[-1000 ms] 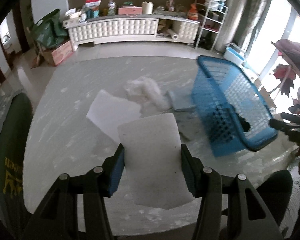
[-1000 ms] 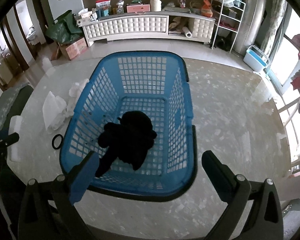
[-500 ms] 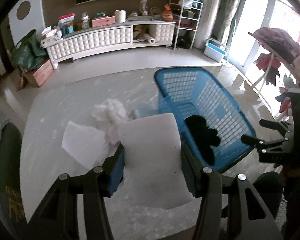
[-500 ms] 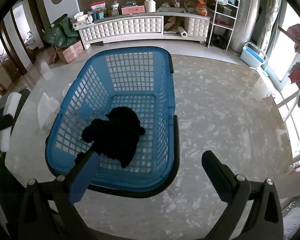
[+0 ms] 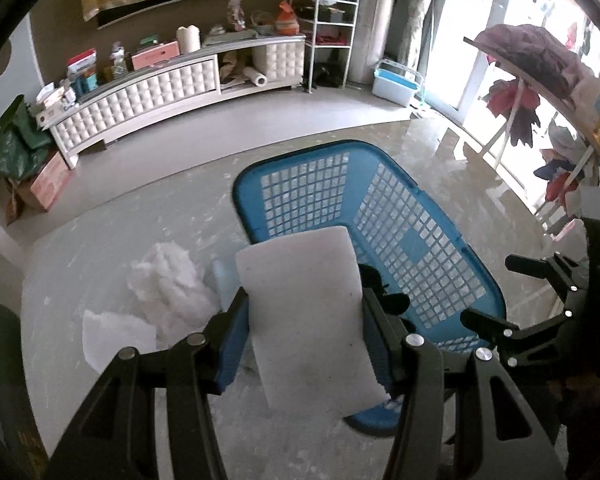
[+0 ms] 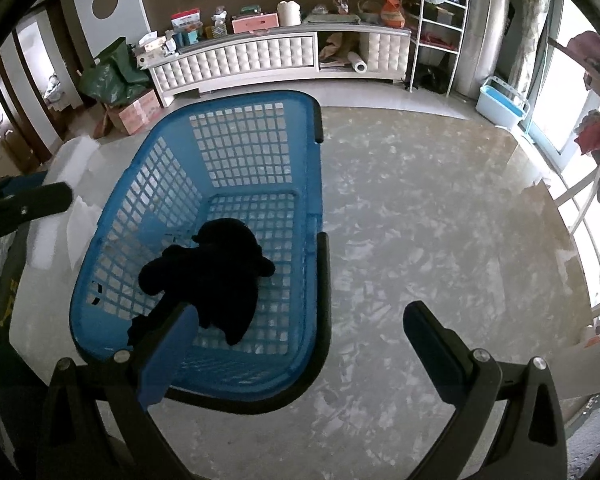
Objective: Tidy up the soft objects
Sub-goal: 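Carry the white foam sheet with the left gripper into the blue basket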
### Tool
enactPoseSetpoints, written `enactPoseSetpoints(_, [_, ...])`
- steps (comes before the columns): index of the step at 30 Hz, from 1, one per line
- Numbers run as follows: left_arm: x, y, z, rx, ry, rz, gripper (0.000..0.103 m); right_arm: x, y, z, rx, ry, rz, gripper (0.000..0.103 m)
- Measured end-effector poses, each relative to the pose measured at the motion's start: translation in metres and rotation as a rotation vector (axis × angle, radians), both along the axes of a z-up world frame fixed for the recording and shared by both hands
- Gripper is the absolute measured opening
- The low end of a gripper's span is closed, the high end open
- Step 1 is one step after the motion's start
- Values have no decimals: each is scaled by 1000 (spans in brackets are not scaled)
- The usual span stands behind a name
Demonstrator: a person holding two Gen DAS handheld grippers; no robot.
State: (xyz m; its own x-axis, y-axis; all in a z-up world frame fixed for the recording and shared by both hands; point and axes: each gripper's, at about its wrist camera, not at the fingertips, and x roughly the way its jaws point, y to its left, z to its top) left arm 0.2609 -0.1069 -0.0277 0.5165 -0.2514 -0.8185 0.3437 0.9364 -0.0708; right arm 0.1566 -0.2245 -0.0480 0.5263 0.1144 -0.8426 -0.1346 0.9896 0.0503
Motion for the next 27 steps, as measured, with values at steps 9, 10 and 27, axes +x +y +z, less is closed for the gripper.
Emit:
enactPoseSetpoints(9, [37, -32, -21, 30, 28, -80, 50, 10, -9, -4, 8, 7, -14, 103])
enactPoseSetpoints(10, [41, -35, -24, 36, 33, -89, 50, 11, -9, -6, 4, 11, -13, 103])
enactPoseSetpoints(27, [88, -58, -58, 114, 39, -179, 51, 22, -15, -17, -3, 41, -24, 103])
